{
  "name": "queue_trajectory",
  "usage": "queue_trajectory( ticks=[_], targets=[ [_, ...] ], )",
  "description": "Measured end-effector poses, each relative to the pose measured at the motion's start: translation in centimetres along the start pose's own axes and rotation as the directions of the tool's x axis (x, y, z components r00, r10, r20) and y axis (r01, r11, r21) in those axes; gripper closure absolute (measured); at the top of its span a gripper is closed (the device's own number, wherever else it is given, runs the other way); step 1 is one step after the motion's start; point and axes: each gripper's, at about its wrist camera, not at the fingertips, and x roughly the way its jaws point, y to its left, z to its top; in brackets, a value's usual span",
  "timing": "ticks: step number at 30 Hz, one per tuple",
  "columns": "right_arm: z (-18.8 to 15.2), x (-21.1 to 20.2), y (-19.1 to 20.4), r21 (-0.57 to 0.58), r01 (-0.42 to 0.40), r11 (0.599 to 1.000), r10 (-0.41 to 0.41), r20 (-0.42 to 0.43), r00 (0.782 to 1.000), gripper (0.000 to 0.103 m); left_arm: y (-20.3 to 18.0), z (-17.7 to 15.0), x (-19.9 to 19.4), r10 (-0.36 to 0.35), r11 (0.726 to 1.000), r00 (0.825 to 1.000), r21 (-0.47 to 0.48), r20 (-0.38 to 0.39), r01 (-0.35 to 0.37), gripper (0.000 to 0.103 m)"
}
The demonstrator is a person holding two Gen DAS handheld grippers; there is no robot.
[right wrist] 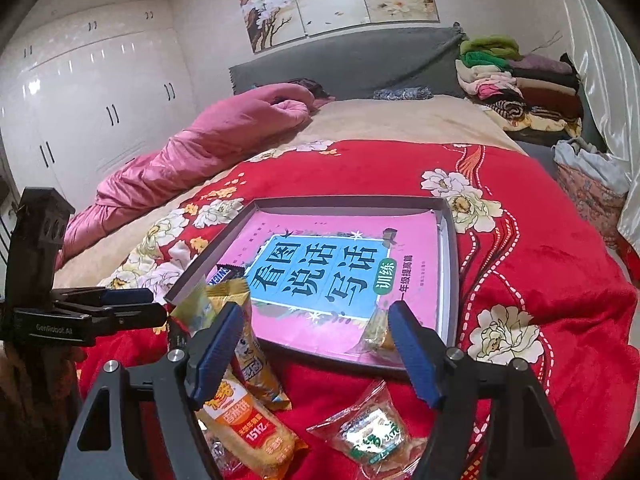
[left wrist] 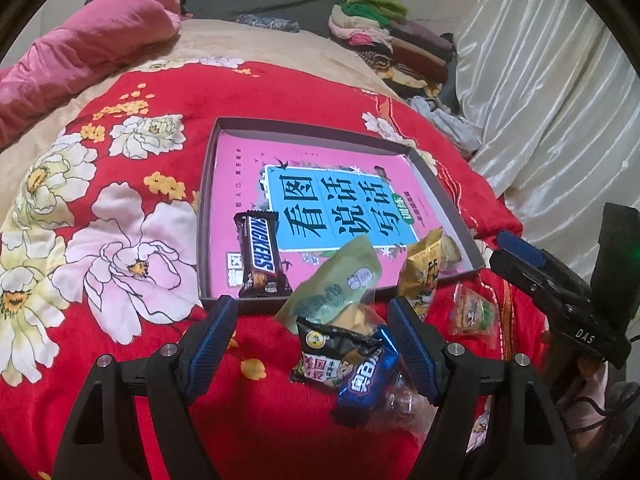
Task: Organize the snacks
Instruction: 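Withdraw both open tools from the tray back toward the snack pile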
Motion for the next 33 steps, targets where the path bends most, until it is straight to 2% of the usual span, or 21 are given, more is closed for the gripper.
queue_trajectory(
  ticks=[20, 33],
  targets=[
    [-1.0, -0.8, 1.3, -0.036, -0.042, 0.998, 0.041, -0.026, 0.999, 0.028, -0.6, -1.4, 0.3, -0.023, 1.000, 0.998, 0.009, -0.058, 0.023, 0.024],
    [-2.5, -1.0, 2.9, -0.067, -0.053, 0.996, 0.046, -0.091, 0.995, 0.028, -0.6, -1.9, 0.8, -0.064, 0.998, 0.995, -0.010, -0.080, 0.064, 0.024]
  ],
)
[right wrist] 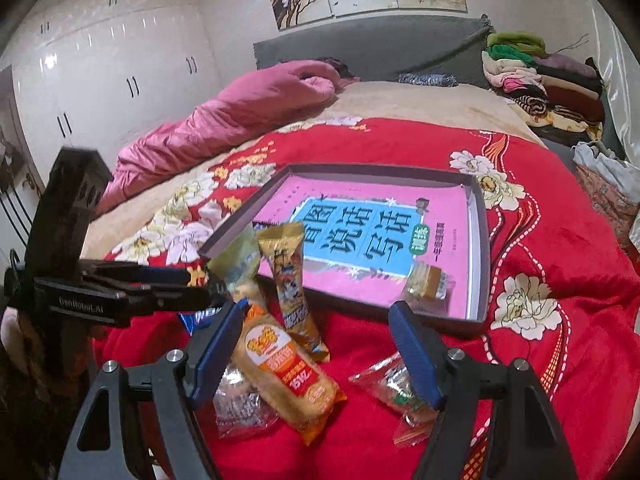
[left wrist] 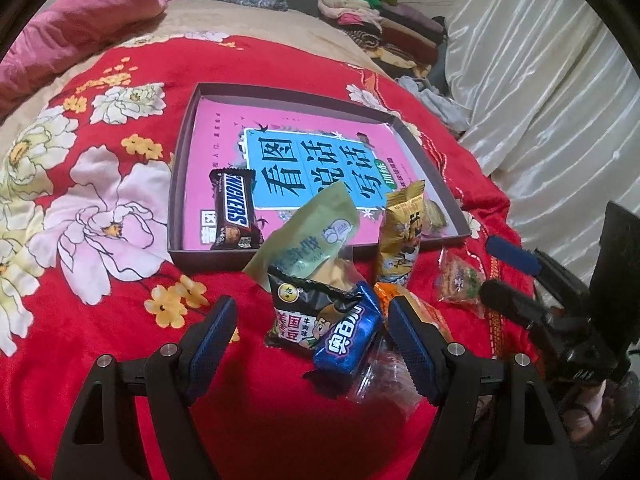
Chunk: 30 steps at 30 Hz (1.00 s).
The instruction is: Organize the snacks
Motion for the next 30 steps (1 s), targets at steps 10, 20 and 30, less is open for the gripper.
queue_trajectory(
  ticks=[10, 20, 30],
  targets=[
    [-1.5, 1.5, 2.7, -0.115, -0.010, 0.993, -0.002, -0.098, 0.995, 0.028, 0.9, -0.2, 0.5, -0.023, 0.999, 1.000, -0.042, -0.020, 0.022, 0.024],
    [-2.3, 3.3, 3.0, -0.147, -0.011, 0.989, -0.013, -0.158, 0.987, 0.028, 1.1, -0.4, 1.0, -0.035, 0.998, 0.999, -0.050, -0.029, 0.033, 0.024],
    [-2.2, 4.8, 2.4, -0.129, -0.010, 0.992, -0.013, -0.180, 0.984, 0.028, 1.6, -0.5, 1.7, -0.047, 0.995, 0.998, -0.085, -0.038, 0.044, 0.024]
  ],
)
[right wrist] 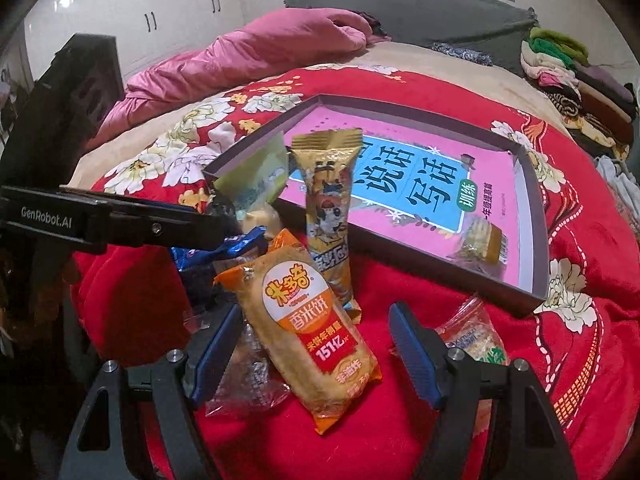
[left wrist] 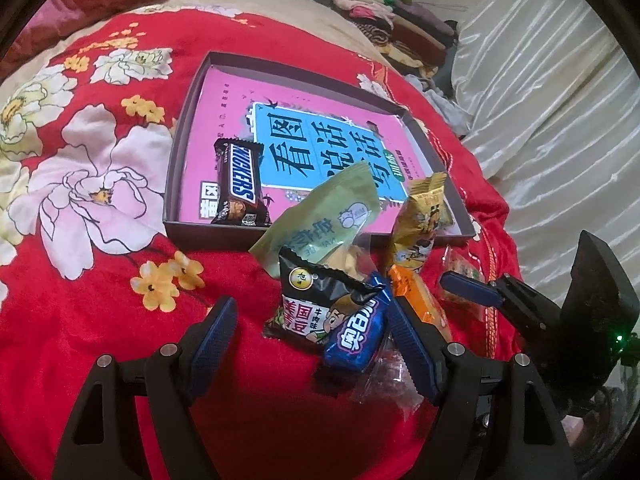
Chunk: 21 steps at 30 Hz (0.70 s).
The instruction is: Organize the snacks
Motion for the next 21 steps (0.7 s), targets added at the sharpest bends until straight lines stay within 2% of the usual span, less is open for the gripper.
queue_trajectory(
  ticks=[1, 7, 9, 11, 15, 21],
  targets=[
    [0.0, 0.1, -0.1, 0.005, -0.003, 1.000, 0.003, -0.003, 1.000, 0.028, 0.2, 0.0, 0.1, -0.005, 1.000, 1.000, -0.007, 0.001, 0.005, 0.024],
    [0.2, 0.7, -0.8, 0.027, -0.039, 0.999, 0.039, -0.007, 0.999, 0.045, 0.6, 0.0, 1.0, -0.033, 0.999, 0.999, -0.041, -0.007, 0.033, 0.025],
    [0.2, 0.9, -0.6, 0.012, -0.046, 0.999, 0.047, -0.016, 0.999, 0.054, 0.6, 0.1, 1.1, -0.035, 0.998, 0.999, -0.044, -0.005, 0.035, 0.025],
    [0.2, 1.0, -0.3, -0.007, -0.036, 0.999, 0.036, -0.019, 0.999, 0.056, 0.6, 0.1, 1.2, -0.037, 0.998, 0.999, -0.047, -0.004, 0.037, 0.025],
    [0.2, 0.7, 0.1, -0.024, -0.042, 0.999, 0.041, -0.014, 0.999, 0.065, 0.5, 0.5, 1.5, -0.041, 0.998, 0.999, -0.057, 0.001, 0.041, 0.026],
    [0.3, -0.4, -0.5, 0.009, -0.064, 0.998, 0.064, 0.030, 0.998, 0.069, 0.3, 1.1, 2.1, -0.049, 0.997, 0.999, -0.056, -0.002, 0.049, 0.037]
  ],
)
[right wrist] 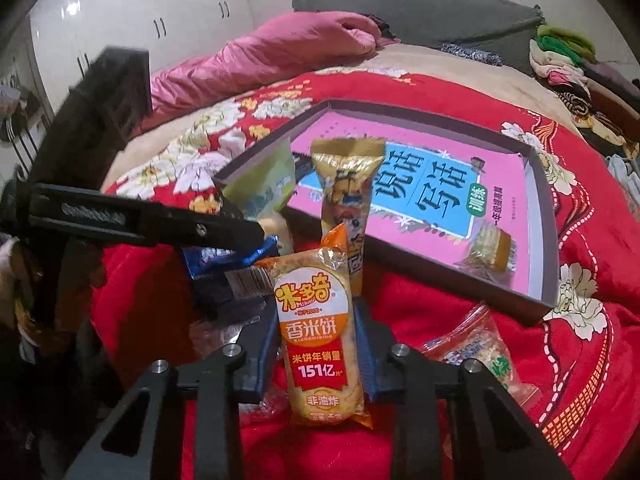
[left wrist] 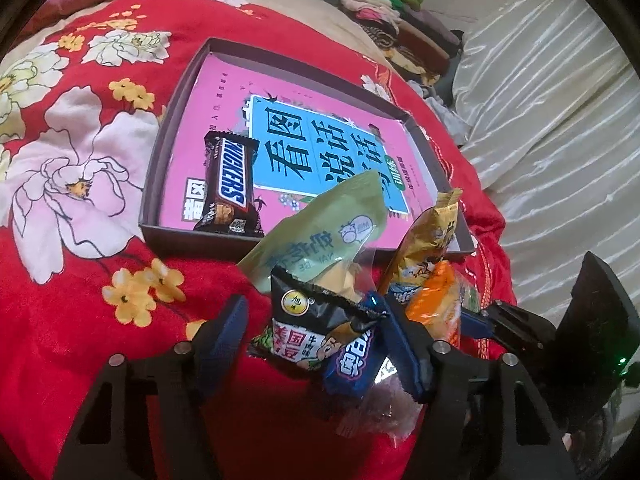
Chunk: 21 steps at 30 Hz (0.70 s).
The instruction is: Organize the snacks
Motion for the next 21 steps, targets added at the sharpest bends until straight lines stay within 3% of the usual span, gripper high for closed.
queue_trajectory(
  ticks=[3, 6, 21],
  targets=[
    [0.2, -0.6, -0.6, 0.033, -0.014, 0.999, 0.013, 0.028, 1.000, 0.069, -0.2, 0.1, 0.2, -0.010, 1.000, 1.000, 0.006, -0.006, 0.010, 0.048],
    [0.3, -1.0, -1.2, 0.063, -0.017, 0.998, 0.015, 0.044, 0.999, 0.069, -0.9, 0.1, 0.2, 0.010, 0.999, 1.000, 0.038, 0.002, -0.011, 0.051],
    [0.6, -2.4, -2.7, 0.145, -0.042, 0.988, 0.026, 0.112, 0.993, 0.069, -0.3, -0.1, -2.0, 0.001, 1.000, 0.999, 0.023, 0.037, -0.002, 0.052]
  ],
)
